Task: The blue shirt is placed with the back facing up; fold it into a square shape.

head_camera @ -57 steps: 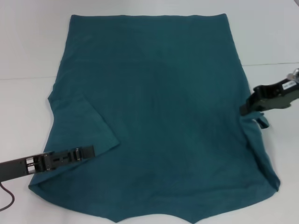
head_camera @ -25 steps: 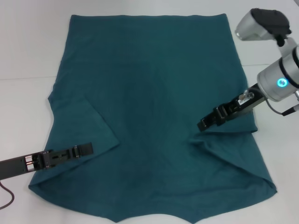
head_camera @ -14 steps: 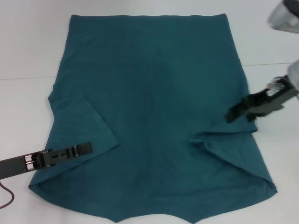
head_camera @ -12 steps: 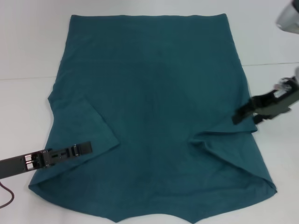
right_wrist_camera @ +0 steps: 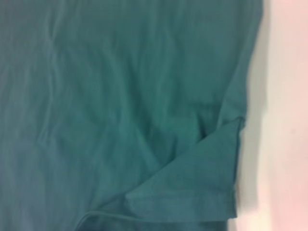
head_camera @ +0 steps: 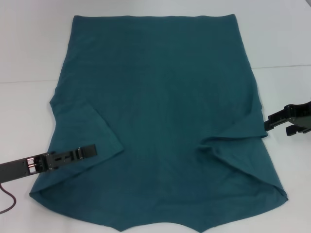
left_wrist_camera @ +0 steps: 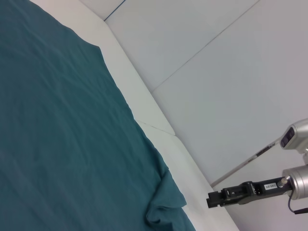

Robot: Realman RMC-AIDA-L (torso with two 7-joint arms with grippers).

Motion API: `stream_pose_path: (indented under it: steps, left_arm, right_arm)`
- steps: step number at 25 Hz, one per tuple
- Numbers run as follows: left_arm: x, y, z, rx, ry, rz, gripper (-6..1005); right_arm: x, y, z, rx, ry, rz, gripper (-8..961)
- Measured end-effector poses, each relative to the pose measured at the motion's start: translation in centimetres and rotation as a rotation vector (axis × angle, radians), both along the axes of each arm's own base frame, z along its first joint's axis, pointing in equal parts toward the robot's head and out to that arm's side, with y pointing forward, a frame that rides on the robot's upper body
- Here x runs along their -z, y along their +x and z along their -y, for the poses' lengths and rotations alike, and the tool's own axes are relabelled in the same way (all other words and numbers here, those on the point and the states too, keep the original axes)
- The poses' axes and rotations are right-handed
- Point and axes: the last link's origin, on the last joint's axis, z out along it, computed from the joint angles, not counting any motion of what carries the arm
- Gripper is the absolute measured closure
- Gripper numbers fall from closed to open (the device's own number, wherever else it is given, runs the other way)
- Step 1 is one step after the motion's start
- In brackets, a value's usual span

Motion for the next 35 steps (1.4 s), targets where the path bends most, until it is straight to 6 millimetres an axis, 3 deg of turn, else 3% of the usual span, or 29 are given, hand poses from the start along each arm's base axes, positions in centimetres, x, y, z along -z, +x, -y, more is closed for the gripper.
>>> stream_pose_path:
  steps: [16,35]
  left_arm:
    - [0.3,-0.2,0.0,-0.017,-0.007,0.008,217]
    - [0.3,-0.2,0.0,-0.016,-0.008,0.009,215]
  right_arm:
    - [3.3,1.2,-0.5,-0.001,0.085,-0.001,218]
    - [4.7,0.6,-1.2,-0.039,0.1,0.022,220]
